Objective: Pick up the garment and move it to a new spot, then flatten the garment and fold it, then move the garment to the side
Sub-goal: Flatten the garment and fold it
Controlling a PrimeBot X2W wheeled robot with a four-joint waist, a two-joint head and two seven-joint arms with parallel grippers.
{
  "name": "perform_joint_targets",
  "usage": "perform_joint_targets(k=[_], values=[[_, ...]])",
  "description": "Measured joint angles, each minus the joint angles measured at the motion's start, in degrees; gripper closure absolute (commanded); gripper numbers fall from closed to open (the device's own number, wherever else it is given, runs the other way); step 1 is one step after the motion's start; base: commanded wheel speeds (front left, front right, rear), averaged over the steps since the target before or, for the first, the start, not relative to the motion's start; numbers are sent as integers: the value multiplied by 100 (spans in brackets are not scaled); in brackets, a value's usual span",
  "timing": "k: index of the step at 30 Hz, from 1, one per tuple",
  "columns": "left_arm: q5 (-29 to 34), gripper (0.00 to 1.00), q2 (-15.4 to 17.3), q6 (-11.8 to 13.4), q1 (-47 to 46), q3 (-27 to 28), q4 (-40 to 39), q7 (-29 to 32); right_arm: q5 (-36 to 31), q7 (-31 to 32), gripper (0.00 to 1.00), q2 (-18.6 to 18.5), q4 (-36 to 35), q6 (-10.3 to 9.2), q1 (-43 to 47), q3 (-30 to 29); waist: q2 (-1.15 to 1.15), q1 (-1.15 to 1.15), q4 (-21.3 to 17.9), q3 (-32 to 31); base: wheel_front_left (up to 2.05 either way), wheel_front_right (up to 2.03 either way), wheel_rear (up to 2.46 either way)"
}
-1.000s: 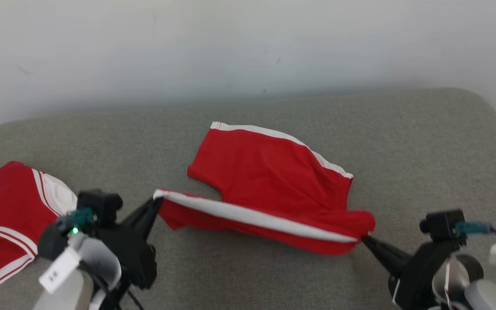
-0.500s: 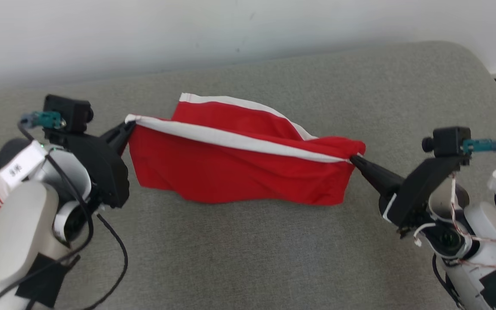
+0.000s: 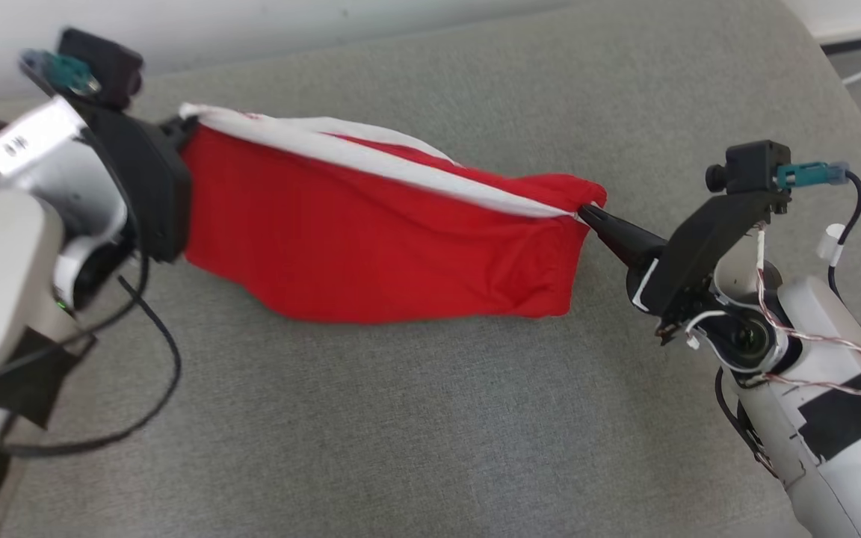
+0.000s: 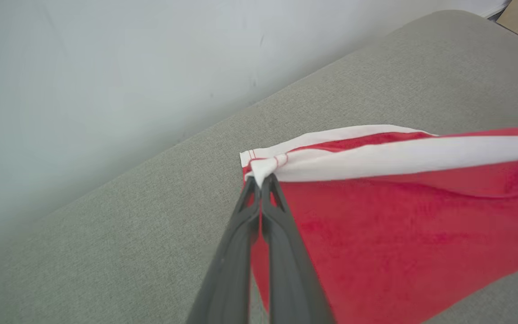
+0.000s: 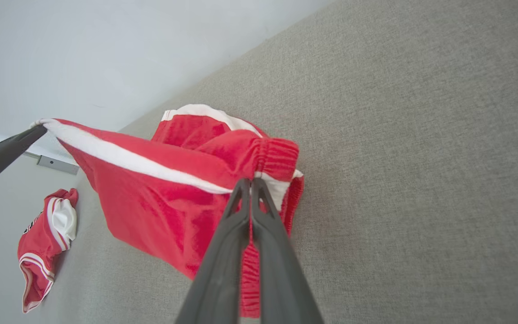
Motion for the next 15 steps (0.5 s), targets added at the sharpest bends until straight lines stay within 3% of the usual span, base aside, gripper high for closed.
perform_joint_targets(k=[15], values=[[-67, 100, 138, -36, -1021, -599, 755, -152, 47, -45, 100, 375, 525, 36, -724, 58, 0, -1, -305, 682, 0, 0, 0]])
